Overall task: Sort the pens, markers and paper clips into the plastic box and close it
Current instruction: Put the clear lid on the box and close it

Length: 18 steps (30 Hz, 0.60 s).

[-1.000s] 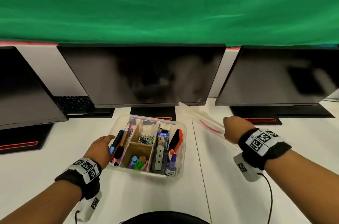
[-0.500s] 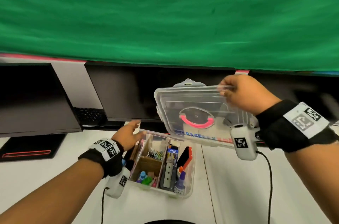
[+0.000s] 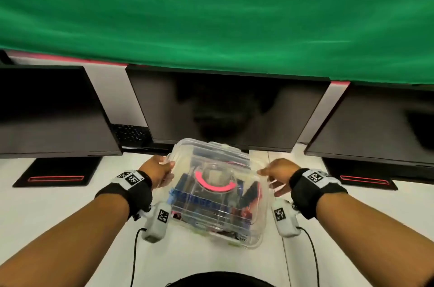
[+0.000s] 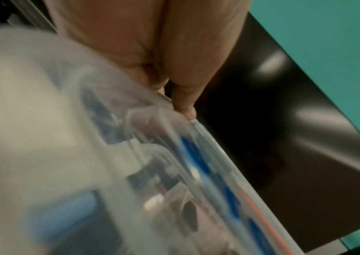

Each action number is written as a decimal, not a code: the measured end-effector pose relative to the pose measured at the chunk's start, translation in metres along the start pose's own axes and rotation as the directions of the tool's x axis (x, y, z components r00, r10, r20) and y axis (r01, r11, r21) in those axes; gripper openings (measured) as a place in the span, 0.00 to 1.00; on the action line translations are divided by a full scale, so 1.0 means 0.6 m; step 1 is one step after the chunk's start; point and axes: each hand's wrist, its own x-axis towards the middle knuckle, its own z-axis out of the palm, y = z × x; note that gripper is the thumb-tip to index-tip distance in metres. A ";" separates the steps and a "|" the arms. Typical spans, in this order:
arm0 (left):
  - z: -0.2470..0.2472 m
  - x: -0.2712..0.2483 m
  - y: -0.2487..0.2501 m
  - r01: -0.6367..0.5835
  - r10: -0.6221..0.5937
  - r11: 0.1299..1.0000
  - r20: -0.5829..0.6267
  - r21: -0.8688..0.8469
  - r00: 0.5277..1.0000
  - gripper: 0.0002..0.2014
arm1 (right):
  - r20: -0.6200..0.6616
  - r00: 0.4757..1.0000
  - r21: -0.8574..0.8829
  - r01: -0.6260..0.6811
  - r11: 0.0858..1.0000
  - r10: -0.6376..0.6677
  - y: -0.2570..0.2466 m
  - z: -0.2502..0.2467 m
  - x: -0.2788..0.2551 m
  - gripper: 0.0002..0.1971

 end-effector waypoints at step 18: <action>0.004 0.007 -0.029 -0.058 0.126 0.637 -0.029 0.768 0.992 0.19 | -0.094 0.994 -0.083 -0.072 0.994 0.064 0.063 0.048 -0.006 0.27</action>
